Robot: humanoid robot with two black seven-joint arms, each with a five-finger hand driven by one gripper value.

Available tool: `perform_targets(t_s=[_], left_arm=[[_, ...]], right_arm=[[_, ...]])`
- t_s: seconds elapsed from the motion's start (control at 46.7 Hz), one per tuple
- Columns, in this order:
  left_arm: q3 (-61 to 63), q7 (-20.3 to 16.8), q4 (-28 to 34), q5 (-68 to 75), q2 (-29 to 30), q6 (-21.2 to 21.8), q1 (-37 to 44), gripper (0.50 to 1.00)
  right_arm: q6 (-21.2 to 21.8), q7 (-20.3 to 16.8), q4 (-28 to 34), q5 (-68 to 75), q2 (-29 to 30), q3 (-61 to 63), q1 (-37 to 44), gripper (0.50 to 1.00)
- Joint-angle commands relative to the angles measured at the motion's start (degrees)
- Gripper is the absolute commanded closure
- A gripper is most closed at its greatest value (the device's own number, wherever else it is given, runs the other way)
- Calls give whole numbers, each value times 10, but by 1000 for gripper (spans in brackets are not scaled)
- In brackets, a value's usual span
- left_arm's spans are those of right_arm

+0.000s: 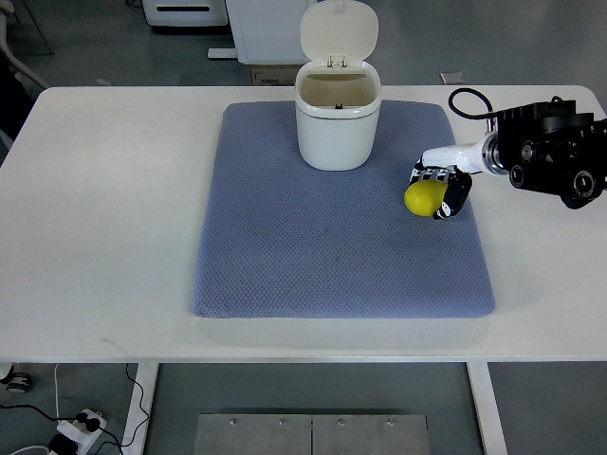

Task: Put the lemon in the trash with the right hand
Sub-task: 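Close the right hand fingers around the lemon, then lift the lemon and carry it above the white trash bin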

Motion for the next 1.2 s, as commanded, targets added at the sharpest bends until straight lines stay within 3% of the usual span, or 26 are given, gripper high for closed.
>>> perform_targets(t_s=[0.0,0.342,0.835,1.177], left_arm=[[0,0,0,0,0,0,0,500],[0,0,0,0,0,0,0,500],[0,0,0,0,0,0,0,500],[0,0,0,0,0,0,0,500]], right_arm=[[-4,3,-2,0,0,0,-3,998],[2,0,-5,1,-11,-2,9,1000],[33,-3,-8,10,-87,7,96,1000],[49,-24,-9,44,-84,28,151,1000]])
